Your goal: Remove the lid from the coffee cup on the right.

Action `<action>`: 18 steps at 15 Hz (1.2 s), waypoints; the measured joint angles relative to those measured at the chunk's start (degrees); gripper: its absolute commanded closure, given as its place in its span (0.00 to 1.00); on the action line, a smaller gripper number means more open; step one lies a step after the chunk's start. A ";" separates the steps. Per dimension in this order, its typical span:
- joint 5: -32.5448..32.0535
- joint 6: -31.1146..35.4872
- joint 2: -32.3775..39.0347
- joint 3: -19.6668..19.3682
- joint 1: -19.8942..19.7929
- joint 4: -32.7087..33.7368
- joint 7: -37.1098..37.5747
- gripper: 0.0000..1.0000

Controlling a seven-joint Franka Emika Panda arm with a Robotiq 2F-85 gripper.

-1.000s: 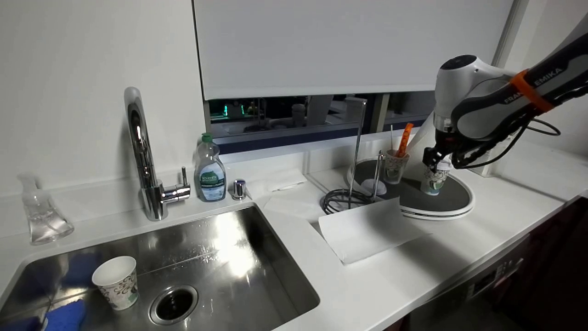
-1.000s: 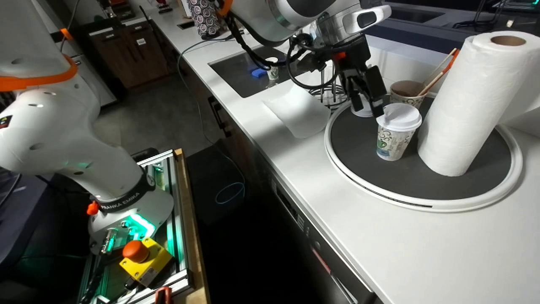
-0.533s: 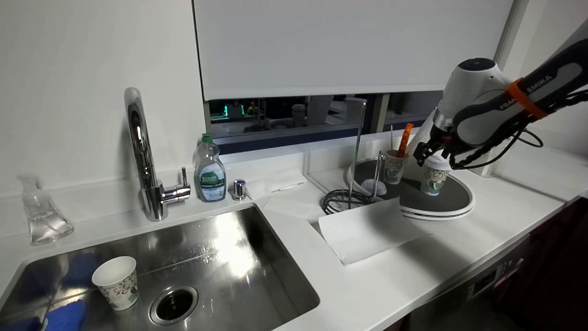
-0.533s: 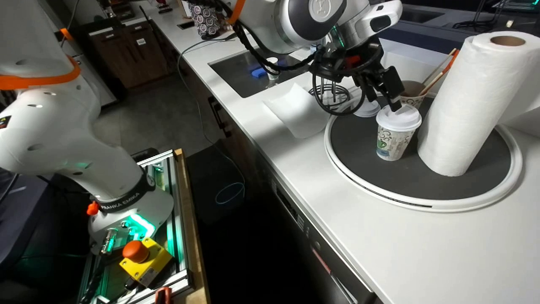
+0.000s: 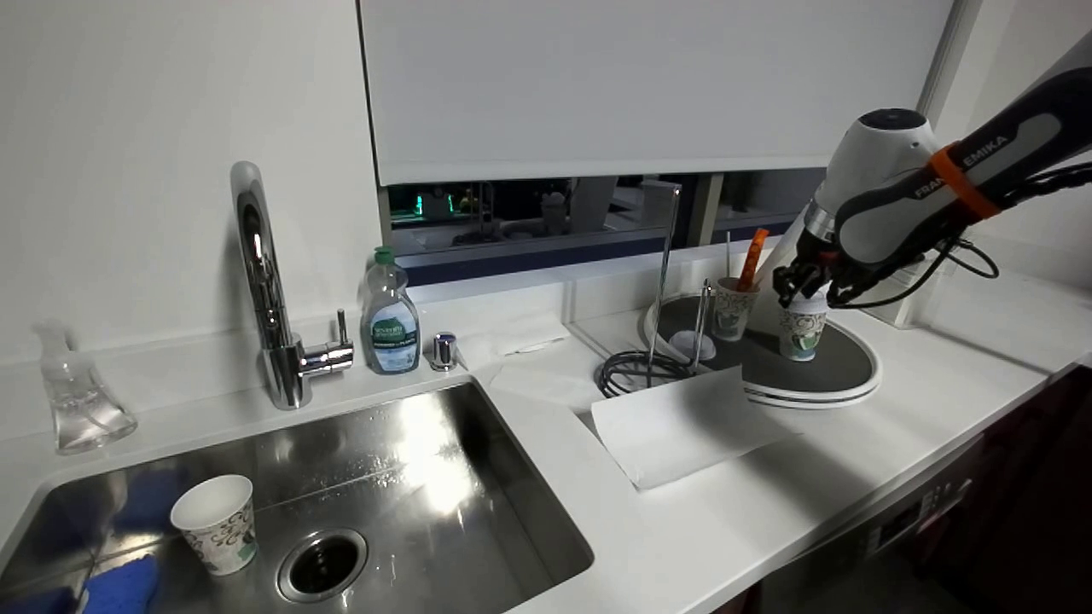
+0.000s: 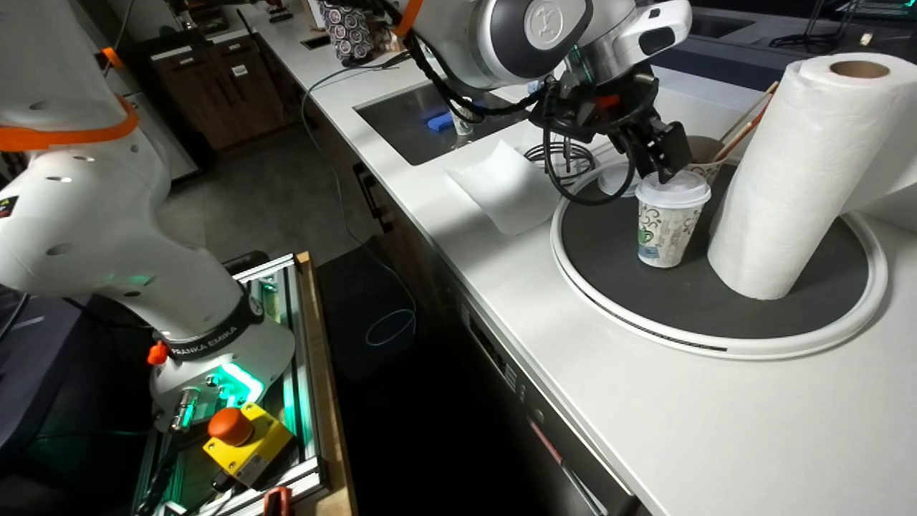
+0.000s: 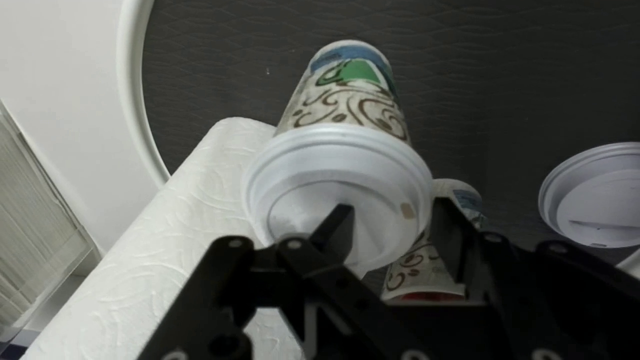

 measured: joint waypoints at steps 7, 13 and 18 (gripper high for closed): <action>0.02 0.01 -0.16 -0.96 0.36 -0.09 -0.54 0.98; -3.32 0.00 -2.09 -4.24 2.00 -0.14 0.72 0.98; -5.68 -0.74 -6.62 -4.29 2.49 -1.67 1.13 0.98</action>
